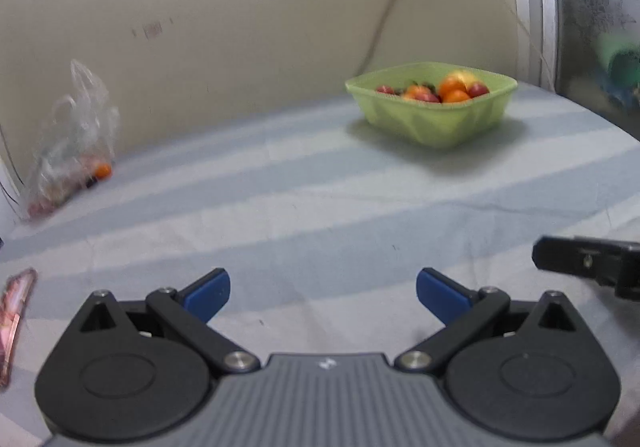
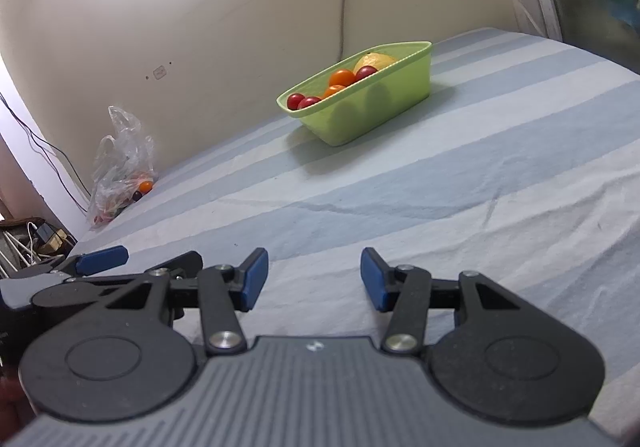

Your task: Organize fruits

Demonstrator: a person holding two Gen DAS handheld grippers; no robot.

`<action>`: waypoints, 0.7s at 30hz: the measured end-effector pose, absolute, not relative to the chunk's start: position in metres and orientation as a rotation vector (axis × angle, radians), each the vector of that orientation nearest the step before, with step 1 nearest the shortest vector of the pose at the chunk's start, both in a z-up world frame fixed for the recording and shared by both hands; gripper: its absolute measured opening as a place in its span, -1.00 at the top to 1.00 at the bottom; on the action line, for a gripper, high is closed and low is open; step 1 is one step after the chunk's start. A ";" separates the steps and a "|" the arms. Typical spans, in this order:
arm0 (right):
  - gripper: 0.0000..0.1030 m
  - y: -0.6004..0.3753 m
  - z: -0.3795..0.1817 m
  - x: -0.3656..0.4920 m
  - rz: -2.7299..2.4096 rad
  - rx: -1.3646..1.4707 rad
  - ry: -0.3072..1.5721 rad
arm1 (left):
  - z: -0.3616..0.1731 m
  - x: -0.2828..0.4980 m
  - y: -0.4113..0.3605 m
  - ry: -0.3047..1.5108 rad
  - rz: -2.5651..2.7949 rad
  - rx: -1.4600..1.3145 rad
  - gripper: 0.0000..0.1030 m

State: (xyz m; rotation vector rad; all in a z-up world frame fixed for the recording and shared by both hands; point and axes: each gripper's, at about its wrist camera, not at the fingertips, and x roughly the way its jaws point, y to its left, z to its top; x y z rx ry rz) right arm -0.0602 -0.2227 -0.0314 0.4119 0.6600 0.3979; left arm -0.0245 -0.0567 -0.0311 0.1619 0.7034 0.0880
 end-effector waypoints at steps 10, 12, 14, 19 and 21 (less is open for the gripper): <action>-0.05 -0.224 -0.030 -0.060 0.378 0.417 0.654 | -0.029 -0.025 -0.052 0.725 0.055 0.104 -1.00; -0.06 -0.227 -0.030 -0.059 0.371 0.422 0.652 | -0.028 -0.025 -0.051 0.723 0.055 0.097 -1.00; -0.06 -0.229 -0.029 -0.057 0.363 0.425 0.650 | -0.028 -0.025 -0.050 0.722 0.055 0.098 -1.00; -0.14 -0.241 -0.014 -0.049 0.340 0.429 0.625 | -0.027 -0.023 -0.047 0.730 0.073 0.087 -1.00; -0.16 -0.246 -0.008 -0.047 0.334 0.441 0.608 | -0.027 -0.022 -0.045 0.734 0.085 0.083 -1.00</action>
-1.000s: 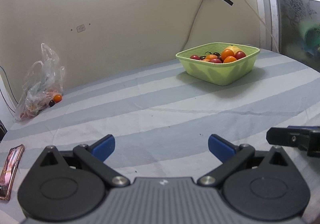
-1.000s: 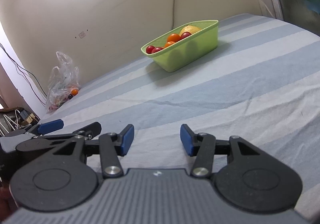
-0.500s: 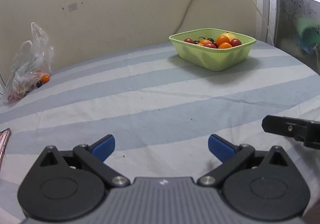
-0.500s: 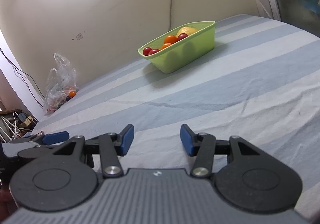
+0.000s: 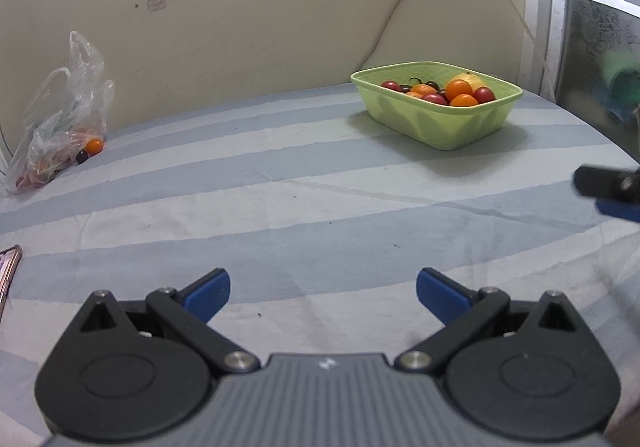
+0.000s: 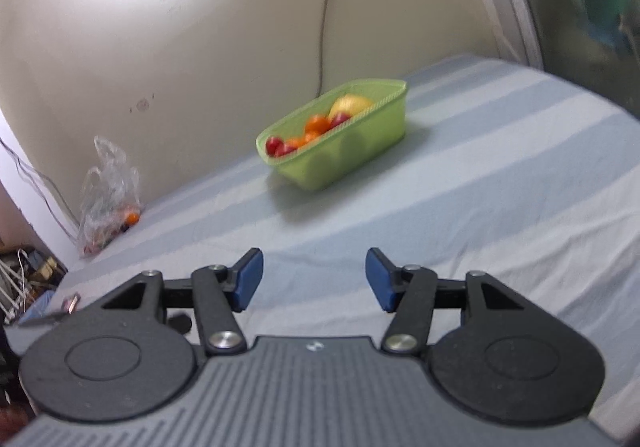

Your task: Organize fruits

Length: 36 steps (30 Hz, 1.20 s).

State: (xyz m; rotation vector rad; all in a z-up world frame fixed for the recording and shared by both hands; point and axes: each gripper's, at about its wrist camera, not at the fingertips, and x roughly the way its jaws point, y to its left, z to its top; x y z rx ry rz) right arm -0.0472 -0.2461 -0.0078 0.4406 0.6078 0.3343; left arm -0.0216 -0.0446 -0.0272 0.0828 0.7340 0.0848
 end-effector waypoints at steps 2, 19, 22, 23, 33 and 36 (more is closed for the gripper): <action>-0.16 -0.250 -0.004 -0.048 0.338 0.462 0.595 | -0.028 -0.020 -0.043 0.741 0.094 0.078 -1.00; -0.16 -0.243 -0.015 -0.049 0.353 0.483 0.643 | -0.031 -0.017 -0.040 0.748 0.134 0.096 -1.00; -0.16 -0.244 -0.016 -0.050 0.353 0.486 0.645 | -0.031 -0.018 -0.040 0.740 0.139 0.101 -1.00; -0.16 -0.244 -0.016 -0.049 0.353 0.486 0.646 | -0.031 -0.019 -0.040 0.735 0.142 0.104 -1.00; -0.16 -0.244 -0.017 -0.049 0.353 0.486 0.646 | -0.031 -0.019 -0.040 0.725 0.152 0.117 -1.00; -0.16 -0.244 -0.017 -0.049 0.353 0.486 0.646 | -0.032 -0.019 -0.040 0.720 0.162 0.124 -1.00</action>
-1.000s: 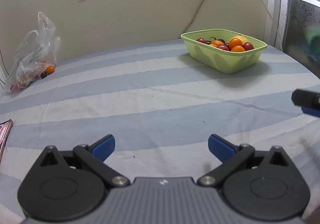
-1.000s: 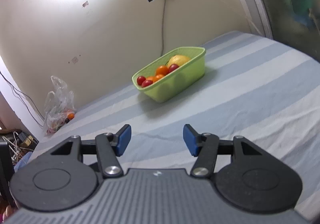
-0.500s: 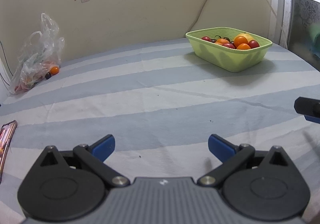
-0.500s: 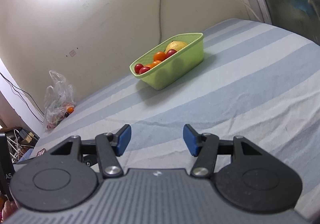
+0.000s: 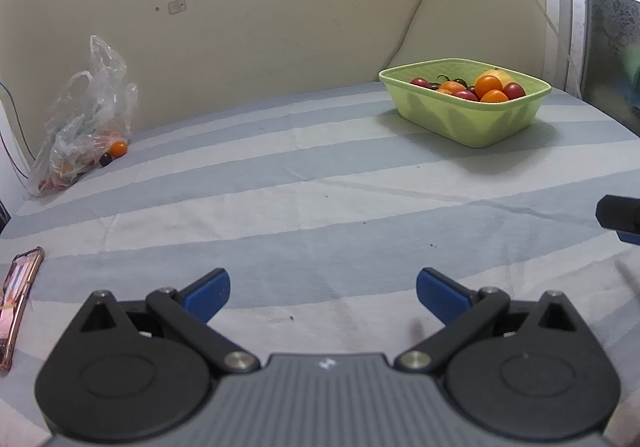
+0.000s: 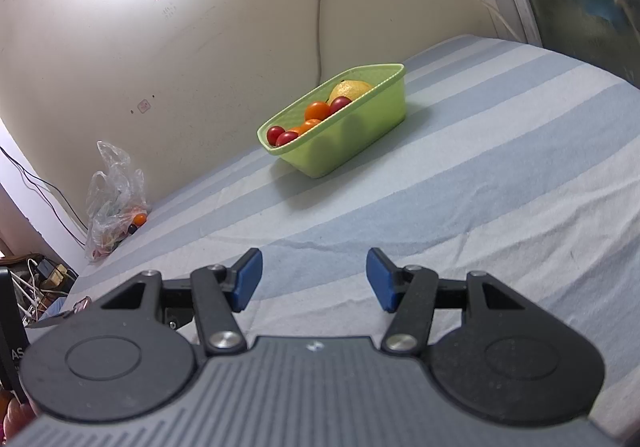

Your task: Organize fruits

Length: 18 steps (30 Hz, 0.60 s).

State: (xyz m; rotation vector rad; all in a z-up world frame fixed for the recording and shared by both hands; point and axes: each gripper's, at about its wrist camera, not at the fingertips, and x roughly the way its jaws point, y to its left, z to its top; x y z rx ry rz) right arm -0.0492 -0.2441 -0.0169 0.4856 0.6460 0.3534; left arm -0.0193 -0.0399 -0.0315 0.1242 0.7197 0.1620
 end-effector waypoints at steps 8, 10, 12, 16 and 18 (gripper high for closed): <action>-0.16 -0.244 -0.017 -0.049 0.354 0.487 0.647 | -0.032 -0.020 -0.041 0.712 0.167 0.134 -1.00; -0.16 -0.244 -0.017 -0.049 0.354 0.486 0.647 | -0.031 -0.020 -0.041 0.712 0.163 0.136 -1.00; -0.16 -0.244 -0.018 -0.049 0.354 0.486 0.647 | -0.031 -0.021 -0.041 0.710 0.161 0.139 -1.00; -0.17 -0.245 -0.018 -0.048 0.354 0.487 0.648 | -0.031 -0.021 -0.040 0.713 0.153 0.133 -1.00; -0.17 -0.245 -0.018 -0.048 0.354 0.487 0.648 | -0.030 -0.020 -0.039 0.719 0.147 0.124 -1.00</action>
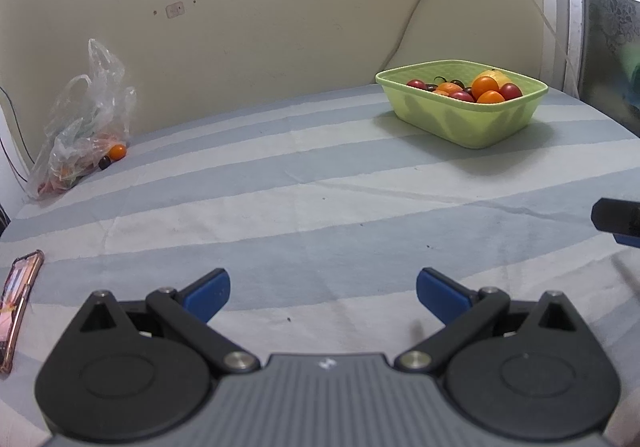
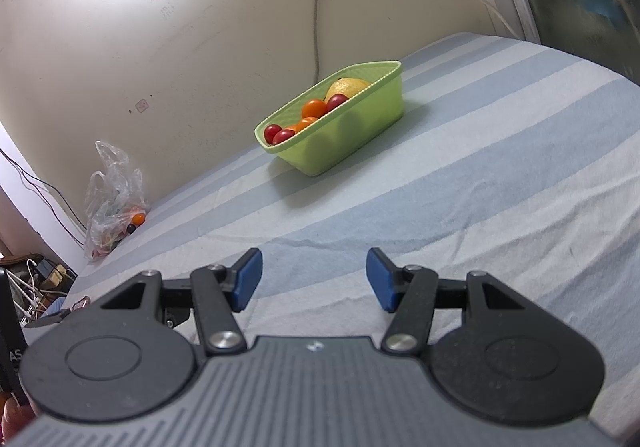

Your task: Organize fruits

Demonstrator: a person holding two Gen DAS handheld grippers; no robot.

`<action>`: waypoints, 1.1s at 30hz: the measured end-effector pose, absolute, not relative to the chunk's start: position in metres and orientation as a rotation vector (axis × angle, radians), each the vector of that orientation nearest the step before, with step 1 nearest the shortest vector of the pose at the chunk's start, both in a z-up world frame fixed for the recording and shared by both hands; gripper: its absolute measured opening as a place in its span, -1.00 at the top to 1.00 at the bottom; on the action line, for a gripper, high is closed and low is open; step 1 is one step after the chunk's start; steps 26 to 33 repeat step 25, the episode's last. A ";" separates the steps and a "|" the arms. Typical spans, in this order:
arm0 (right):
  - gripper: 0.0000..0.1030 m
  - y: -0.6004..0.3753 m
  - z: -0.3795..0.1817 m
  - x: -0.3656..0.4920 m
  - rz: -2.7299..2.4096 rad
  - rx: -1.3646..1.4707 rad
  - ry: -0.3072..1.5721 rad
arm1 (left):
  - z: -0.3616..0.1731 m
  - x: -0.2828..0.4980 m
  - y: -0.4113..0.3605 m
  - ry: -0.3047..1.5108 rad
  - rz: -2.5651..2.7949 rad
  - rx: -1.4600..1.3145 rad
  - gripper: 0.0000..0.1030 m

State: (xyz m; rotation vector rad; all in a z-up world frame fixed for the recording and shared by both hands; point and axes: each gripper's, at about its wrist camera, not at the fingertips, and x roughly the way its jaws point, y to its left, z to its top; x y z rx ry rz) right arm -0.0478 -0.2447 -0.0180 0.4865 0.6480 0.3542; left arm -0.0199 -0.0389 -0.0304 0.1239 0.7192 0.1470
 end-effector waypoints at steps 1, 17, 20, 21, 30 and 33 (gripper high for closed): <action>-0.17 -0.245 -0.018 -0.048 0.354 0.487 0.649 | -0.030 -0.020 -0.039 0.721 0.145 0.122 -1.00; -0.17 -0.245 -0.022 -0.048 0.350 0.488 0.650 | -0.032 -0.016 -0.041 0.759 0.104 0.098 -1.00; -0.17 -0.244 -0.022 -0.049 0.350 0.487 0.649 | -0.032 -0.017 -0.042 0.753 0.086 0.100 -0.99; -0.17 -0.243 -0.022 -0.049 0.350 0.485 0.648 | -0.032 -0.017 -0.043 0.748 0.085 0.108 -0.99; -0.17 -0.242 -0.021 -0.049 0.345 0.480 0.645 | -0.030 -0.017 -0.043 0.747 0.064 0.098 -1.00; -0.17 -0.242 -0.021 -0.049 0.345 0.480 0.645 | -0.030 -0.017 -0.043 0.747 0.064 0.098 -1.00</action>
